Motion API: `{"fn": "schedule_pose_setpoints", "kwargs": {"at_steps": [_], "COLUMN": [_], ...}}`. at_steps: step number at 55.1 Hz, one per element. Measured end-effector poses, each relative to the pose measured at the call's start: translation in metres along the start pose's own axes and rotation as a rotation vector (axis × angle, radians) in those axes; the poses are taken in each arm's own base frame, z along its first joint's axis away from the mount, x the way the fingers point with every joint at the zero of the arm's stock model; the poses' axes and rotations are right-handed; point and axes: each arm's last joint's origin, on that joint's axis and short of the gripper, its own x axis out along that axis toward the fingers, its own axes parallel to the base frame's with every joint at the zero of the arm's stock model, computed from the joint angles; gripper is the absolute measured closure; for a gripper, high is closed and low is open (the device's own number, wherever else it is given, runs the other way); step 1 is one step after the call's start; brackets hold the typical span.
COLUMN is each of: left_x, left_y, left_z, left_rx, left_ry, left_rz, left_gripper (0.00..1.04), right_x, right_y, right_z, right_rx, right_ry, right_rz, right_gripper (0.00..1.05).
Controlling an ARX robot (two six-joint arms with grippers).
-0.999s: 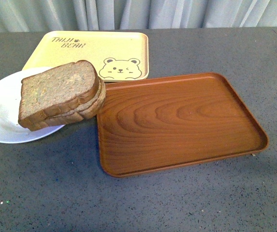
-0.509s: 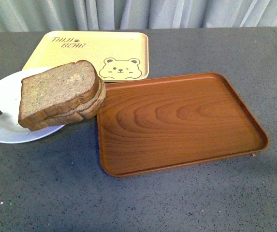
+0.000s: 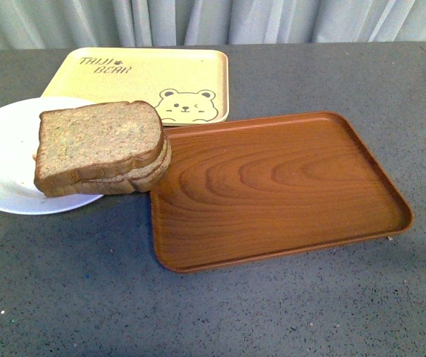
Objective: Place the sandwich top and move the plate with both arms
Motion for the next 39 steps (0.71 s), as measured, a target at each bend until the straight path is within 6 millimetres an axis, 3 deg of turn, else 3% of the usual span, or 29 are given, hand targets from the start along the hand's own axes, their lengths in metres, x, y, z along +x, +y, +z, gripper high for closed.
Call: {"fn": "schedule_pose_setpoints", "kwargs": {"at_steps": [23,30,39], "left_x": [-0.03,-0.037,-0.039], "left_y": [0.001,-0.009,-0.038], "left_z": [0.0,0.003,0.007], "left_rx": [-0.173,-0.207,-0.222], "left_ry": [-0.047,-0.072,-0.085], "left_rz": [-0.076,-0.107,-0.189], "left_gripper": [1.02,1.02,1.02], "right_x": [0.0,0.0,0.0], "right_y": [0.0,0.0,0.0], "right_z": [0.0,0.0,0.0], "right_rx": [0.0,0.0,0.0], "right_ry": [0.0,0.0,0.0], "right_rz": [0.0,0.0,0.0], "right_gripper": [0.09,0.09,0.09]}}
